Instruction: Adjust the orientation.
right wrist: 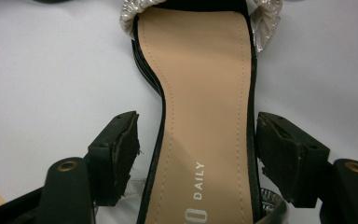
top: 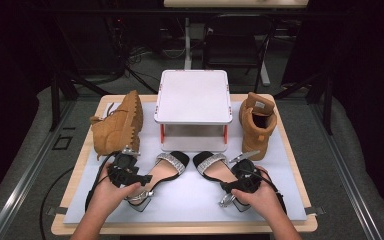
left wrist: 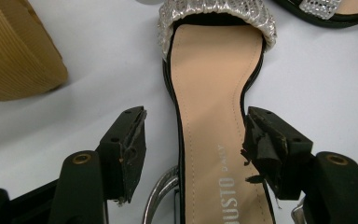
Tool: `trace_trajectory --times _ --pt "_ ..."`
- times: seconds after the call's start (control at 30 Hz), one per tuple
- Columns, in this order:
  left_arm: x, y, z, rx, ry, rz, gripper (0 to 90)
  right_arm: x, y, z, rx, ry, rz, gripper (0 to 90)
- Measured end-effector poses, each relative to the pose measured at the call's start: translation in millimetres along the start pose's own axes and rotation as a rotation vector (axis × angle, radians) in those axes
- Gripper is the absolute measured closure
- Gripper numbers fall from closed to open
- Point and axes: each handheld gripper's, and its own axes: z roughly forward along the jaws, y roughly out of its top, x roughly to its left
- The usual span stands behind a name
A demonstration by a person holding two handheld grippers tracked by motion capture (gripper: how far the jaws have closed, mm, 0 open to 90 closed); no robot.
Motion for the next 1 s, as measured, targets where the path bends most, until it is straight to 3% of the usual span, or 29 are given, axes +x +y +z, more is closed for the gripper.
trace_trajectory --times 0.2,0.43,0.53,0.63,0.77,1.0 --pt "-2.9 1.5 -0.7 0.000 -0.019 -0.001 45.3 3.8 7.7 -8.3 0.004 0.005 -0.010 24.2" --pt "0.6 3.3 4.2 0.006 -0.047 0.003 46.3 7.0 15.1 -6.9 0.024 0.020 -0.027 22.2" --pt "1.6 3.7 8.4 0.049 -0.082 -0.003 46.8 9.4 16.6 -4.0 0.028 0.009 -0.039 21.8" --pt "-2.0 3.8 10.8 0.030 -0.043 0.052 46.7 12.5 15.7 -2.3 0.040 -0.013 -0.060 22.0" --pt "-5.8 6.9 12.8 0.039 -0.034 0.044 46.5 13.7 14.8 -2.2 0.044 -0.001 -0.070 22.6" --pt "-10.2 15.7 16.2 0.075 0.000 0.068 49.1 10.0 15.5 -2.1 0.050 0.005 -0.067 22.9"
